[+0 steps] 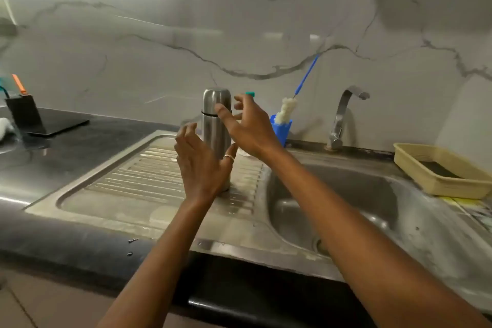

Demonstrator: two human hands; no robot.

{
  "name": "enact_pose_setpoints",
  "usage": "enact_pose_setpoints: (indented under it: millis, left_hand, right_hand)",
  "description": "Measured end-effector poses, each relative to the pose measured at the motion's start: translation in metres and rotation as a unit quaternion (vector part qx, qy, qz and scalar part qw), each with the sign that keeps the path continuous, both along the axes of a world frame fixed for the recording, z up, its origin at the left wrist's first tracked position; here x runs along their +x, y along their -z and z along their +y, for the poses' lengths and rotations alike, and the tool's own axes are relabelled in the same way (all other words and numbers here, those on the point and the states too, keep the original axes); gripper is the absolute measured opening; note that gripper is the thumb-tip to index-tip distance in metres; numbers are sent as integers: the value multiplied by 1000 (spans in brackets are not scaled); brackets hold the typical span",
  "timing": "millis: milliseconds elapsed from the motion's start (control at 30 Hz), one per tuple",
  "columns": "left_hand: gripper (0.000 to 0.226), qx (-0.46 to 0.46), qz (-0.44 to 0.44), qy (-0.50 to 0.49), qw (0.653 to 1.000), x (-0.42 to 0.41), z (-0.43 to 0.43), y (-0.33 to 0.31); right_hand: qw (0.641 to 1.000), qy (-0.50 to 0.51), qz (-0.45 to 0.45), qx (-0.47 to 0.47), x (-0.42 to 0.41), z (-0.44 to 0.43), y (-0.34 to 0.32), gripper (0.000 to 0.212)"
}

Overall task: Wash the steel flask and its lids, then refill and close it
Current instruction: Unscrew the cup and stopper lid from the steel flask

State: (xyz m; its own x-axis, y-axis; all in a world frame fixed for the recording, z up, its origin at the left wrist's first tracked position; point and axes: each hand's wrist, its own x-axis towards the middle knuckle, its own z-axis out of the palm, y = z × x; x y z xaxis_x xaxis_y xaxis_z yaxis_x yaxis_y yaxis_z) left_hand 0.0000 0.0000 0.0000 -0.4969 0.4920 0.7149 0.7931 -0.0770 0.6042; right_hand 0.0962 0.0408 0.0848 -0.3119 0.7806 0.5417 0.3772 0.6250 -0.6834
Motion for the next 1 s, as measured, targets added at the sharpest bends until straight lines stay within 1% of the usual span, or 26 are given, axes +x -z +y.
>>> enact_pose_setpoints:
  millis: [67, 167, 300, 400, 467, 567, 633, 700, 800, 867, 1000]
  left_hand:
    - [102, -18, -41, 50, 998, -3, 8, -4]
    - [105, -36, -74, 80, 993, -6, 22, -9]
    - [100, -25, -120, 100, 987, -7, 34, -11]
    - [101, -23, -136, 99, 985, -7, 37, -9]
    - [98, -22, -136, 93, 986, -9, 40, -8]
    - [88, -16, -142, 104, 984, -11, 41, -10]
    - [84, -7, -136, 106, 985, -12, 37, -11]
    - [82, 2, -110, 105, 988, -13, 29, -13]
    - [82, 3, -44, 89, 995, -15, 18, -20]
    - [82, -7, -20, 76, 997, -14, 13, -28]
    - [83, -23, 8, 72, 997, -1, 5, -42]
  right_hand:
    - [1000, 10, -10, 20, -12, 6, -11, 77]
    - [998, 17, -45, 41, -25, 17, -27, 85]
    - [987, 68, -106, 104, -31, 29, -33, 79]
    - [965, 118, -160, 172, -38, 37, -37, 70]
    - [948, 137, -201, 204, -40, 36, -45, 68]
    - [921, 156, -283, 218, -44, 34, -57, 70]
    - [913, 154, -313, 212, -46, 32, -63, 69]
    - [919, 137, -310, 200, -42, 31, -66, 62]
    - [947, 114, -251, 166, -26, 27, -69, 50]
    - [957, 109, -220, 153, -14, 23, -69, 48]
    - [961, 126, -200, 147, 9, 10, -77, 48]
